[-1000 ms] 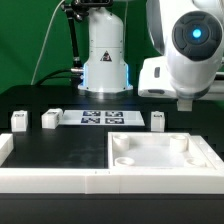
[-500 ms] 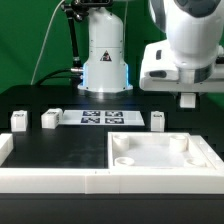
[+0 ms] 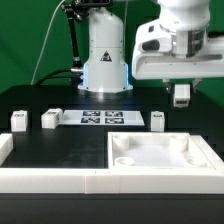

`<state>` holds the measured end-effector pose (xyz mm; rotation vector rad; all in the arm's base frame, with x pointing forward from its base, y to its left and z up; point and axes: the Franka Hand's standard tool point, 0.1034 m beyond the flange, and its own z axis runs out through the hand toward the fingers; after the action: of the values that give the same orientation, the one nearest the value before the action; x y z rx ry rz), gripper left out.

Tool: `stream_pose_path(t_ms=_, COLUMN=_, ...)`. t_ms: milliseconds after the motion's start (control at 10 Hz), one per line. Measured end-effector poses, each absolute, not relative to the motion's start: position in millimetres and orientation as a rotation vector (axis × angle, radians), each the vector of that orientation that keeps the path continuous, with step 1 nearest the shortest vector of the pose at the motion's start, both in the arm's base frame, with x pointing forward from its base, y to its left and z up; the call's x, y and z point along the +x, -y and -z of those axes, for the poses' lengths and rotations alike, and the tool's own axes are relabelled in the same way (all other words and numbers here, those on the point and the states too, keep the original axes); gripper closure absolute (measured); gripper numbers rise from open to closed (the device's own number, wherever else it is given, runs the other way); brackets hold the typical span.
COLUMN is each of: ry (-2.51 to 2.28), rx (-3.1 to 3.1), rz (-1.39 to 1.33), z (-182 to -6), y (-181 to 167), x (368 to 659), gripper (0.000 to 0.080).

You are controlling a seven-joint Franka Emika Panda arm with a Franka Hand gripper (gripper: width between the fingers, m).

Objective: Assemble one leg

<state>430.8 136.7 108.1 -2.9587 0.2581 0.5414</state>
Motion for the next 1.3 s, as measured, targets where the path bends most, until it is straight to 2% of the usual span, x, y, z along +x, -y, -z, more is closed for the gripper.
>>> stream_pose_path(t_ms=300, ry=-0.244, rx=-3.014, rz=-0.145, z=-131.5, y=-113.0, x=452.4, gripper=0.0508)
stream_pose_path(t_ms=600, ry=-0.255, rx=-3.007, rz=0.219, z=-131.4, y=-113.6, x=459.0, gripper=0.0508)
stream_pose_path(t_ms=800, ry=-0.227, rx=-3.018, rz=0.186, z=-127.6, y=-112.6, x=457.3, gripper=0.0508)
stream_pose_path(t_ms=1000, ry=-0.03, rx=-3.052, rz=0.244, z=-120.4, y=-109.6, x=475.5, gripper=0.0508)
stream_pose_path(t_ms=1300, ry=0.111, rx=-3.05, rz=0.3, z=-129.1, y=-104.1, x=503.3, gripper=0.0508)
